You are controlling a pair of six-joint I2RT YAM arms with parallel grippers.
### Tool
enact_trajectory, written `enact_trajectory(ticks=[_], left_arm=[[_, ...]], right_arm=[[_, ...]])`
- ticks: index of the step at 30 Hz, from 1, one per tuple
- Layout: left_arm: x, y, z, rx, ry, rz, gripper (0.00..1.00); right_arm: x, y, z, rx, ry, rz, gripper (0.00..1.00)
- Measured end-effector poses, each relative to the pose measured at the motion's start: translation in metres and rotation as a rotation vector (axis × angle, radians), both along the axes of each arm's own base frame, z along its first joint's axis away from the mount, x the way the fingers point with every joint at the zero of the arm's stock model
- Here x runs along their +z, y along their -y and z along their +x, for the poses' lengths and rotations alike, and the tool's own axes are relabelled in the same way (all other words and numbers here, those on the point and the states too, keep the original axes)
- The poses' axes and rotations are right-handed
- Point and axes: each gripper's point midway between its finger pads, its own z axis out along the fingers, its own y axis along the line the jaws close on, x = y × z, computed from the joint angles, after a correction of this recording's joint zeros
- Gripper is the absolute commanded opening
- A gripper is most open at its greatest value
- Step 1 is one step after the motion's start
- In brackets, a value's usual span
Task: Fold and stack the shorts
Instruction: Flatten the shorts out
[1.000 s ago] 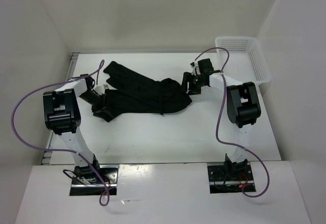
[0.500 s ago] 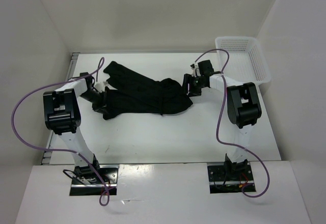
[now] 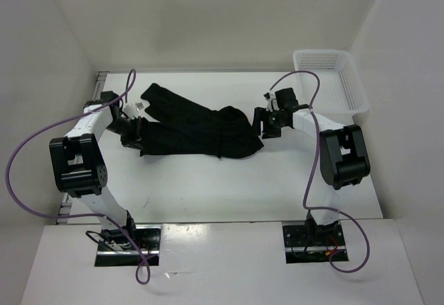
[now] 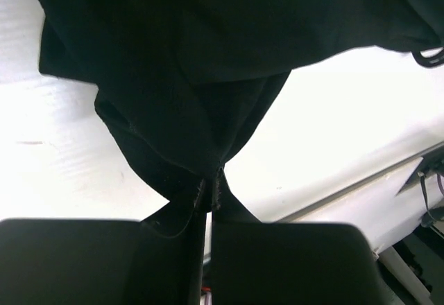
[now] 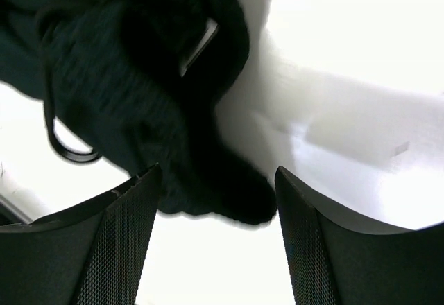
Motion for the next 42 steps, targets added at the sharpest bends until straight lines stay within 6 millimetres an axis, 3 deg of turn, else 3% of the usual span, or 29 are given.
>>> enact_trajectory(ticks=[8, 15, 19, 20, 21, 22, 27, 29, 30, 32, 34, 36, 37, 39, 42], left_arm=[[0.002, 0.002, -0.009, 0.0, -0.033, -0.006, 0.0], [0.002, 0.0, -0.01, 0.002, -0.039, 0.007, 0.0], [0.001, -0.001, -0.01, 0.002, -0.04, 0.014, 0.0], [0.001, -0.002, -0.01, 0.003, -0.041, 0.016, 0.0], [0.001, -0.002, -0.01, 0.003, -0.041, 0.017, 0.0], [0.001, -0.003, -0.01, 0.004, -0.041, 0.019, 0.0], [0.004, -0.004, -0.004, 0.009, -0.02, 0.011, 0.0], [0.017, -0.008, 0.019, 0.009, 0.031, 0.014, 0.0], [0.027, -0.012, 0.038, 0.01, 0.074, 0.023, 0.0], [0.058, -0.022, 0.086, 0.011, 0.202, 0.05, 0.0], [0.101, -0.034, 0.138, 0.014, 0.391, 0.095, 0.0], [0.152, -0.043, 0.171, 0.022, 0.563, 0.141, 0.0], [0.179, -0.047, 0.181, 0.027, 0.639, 0.163, 0.0], [0.231, -0.052, 0.191, 0.037, 0.783, 0.203, 0.0], [0.268, -0.055, 0.184, 0.051, 0.869, 0.236, 0.0]], right_arm=[[0.027, -0.001, -0.016, 0.017, 0.064, 0.035, 0.69], [0.006, -0.005, -0.025, 0.038, 0.001, 0.056, 0.66], [-0.004, -0.008, -0.03, 0.057, -0.03, 0.068, 0.44], [-0.006, -0.009, -0.032, 0.062, -0.034, 0.071, 0.28], [-0.007, -0.009, -0.034, 0.068, -0.038, 0.076, 0.19], [-0.009, -0.01, -0.038, 0.068, -0.053, 0.084, 0.01], [-0.015, -0.015, -0.042, 0.091, -0.093, 0.103, 0.0], [-0.005, -0.021, -0.018, 0.098, -0.072, 0.113, 0.0], [0.006, -0.025, -0.002, 0.097, -0.067, 0.114, 0.0], [0.045, -0.036, 0.052, 0.103, 0.053, 0.135, 0.0], [0.107, -0.044, 0.108, 0.096, 0.22, 0.154, 0.0], [0.182, -0.046, 0.15, 0.077, 0.419, 0.18, 0.0], [0.22, -0.043, 0.162, 0.065, 0.512, 0.194, 0.0], [0.281, -0.031, 0.164, 0.04, 0.648, 0.214, 0.0], [0.319, -0.015, 0.149, 0.015, 0.715, 0.216, 0.0]])
